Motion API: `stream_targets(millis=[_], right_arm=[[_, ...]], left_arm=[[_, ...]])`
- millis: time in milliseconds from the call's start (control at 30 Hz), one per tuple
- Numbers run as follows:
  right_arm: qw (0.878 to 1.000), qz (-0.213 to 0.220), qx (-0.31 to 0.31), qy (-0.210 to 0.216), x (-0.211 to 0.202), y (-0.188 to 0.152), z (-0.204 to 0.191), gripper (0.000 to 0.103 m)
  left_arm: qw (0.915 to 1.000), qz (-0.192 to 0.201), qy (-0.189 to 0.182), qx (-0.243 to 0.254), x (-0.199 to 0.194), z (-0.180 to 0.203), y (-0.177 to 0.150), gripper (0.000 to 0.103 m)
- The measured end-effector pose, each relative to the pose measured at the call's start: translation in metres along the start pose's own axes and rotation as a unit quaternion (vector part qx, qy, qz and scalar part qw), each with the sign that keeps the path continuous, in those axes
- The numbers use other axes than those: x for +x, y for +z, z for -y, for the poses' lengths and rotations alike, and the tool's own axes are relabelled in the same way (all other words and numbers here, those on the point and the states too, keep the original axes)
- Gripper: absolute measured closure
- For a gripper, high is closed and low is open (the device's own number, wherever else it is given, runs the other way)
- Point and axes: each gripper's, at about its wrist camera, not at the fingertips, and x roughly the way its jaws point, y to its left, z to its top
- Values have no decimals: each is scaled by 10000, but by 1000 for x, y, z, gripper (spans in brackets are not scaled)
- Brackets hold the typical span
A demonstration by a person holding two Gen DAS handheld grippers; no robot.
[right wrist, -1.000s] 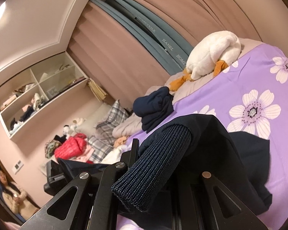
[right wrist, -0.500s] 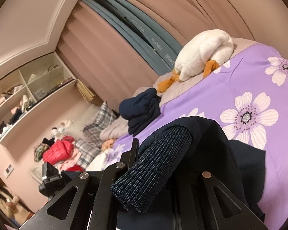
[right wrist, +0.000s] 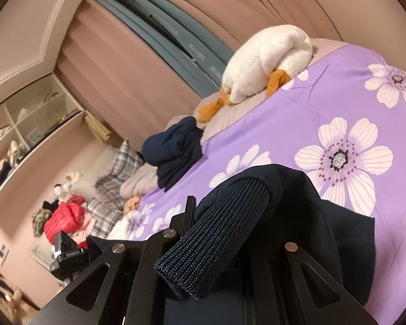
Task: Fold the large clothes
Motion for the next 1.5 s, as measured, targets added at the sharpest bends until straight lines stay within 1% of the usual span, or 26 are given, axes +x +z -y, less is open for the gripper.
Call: stream_targets(millis=[167,333,500,600,767,1033,1233,1367,1500], right_arm=[[9996,-115,204,-180,18,3,16,90],[9978,-364,335,-450,39,-3,33,90],[9941,-635,449,-753,58,-14,53,90],[9920,-746,502,-891,66,-17,61,90],[9915,-778,435,-952,76,-7,62,90],[9897,-823,443,-1081,102,7,68,90],[9860,-922,738,-1179,116,12,84,90],[9814,-1068,958,-1275,123,10,97,90],[9784,-1170,1083,-1318,125,7,103,90]], left_arm=[[9994,-192,270,-79,27,-9,10,91],[9977,-397,545,-92,54,-24,7,91],[9952,-574,760,-241,79,-43,3,91],[9937,-647,837,-365,88,-50,6,91],[9927,-670,879,-473,99,-55,19,91],[9899,-720,1060,-612,121,-64,38,90],[9871,-818,1112,-812,136,-72,49,88],[9837,-945,1221,-922,146,-80,51,87],[9826,-974,1248,-976,148,-84,51,87]])
